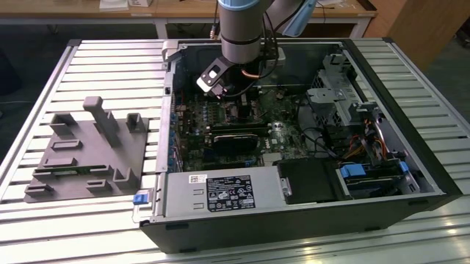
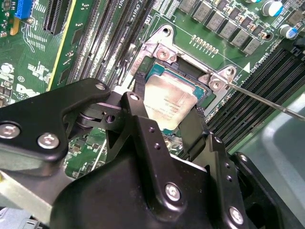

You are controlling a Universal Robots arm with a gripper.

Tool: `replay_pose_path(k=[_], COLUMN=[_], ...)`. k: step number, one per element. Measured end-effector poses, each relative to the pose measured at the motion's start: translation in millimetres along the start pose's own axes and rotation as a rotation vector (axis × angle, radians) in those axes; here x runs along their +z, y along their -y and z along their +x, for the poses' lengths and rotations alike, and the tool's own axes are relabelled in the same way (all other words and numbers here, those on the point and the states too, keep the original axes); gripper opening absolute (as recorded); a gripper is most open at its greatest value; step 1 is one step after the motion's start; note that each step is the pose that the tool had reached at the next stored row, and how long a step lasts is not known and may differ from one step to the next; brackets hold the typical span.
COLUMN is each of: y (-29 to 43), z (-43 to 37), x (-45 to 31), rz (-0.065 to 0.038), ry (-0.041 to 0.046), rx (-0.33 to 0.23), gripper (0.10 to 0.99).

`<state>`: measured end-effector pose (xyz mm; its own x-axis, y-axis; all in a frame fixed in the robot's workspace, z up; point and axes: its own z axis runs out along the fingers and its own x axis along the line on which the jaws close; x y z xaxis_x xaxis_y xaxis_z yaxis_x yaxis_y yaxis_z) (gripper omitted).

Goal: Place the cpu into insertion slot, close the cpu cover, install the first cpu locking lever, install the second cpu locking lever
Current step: 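Place the cpu into insertion slot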

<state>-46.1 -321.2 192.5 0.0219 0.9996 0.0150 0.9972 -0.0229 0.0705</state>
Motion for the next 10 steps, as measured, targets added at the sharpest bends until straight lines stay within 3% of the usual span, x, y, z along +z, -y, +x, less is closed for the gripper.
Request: replay_pose_path(k=[10], y=[0.0], z=[0.0], x=[-0.1], rz=[0.0], ry=[-0.004], rx=[0.0], gripper=[0.537])
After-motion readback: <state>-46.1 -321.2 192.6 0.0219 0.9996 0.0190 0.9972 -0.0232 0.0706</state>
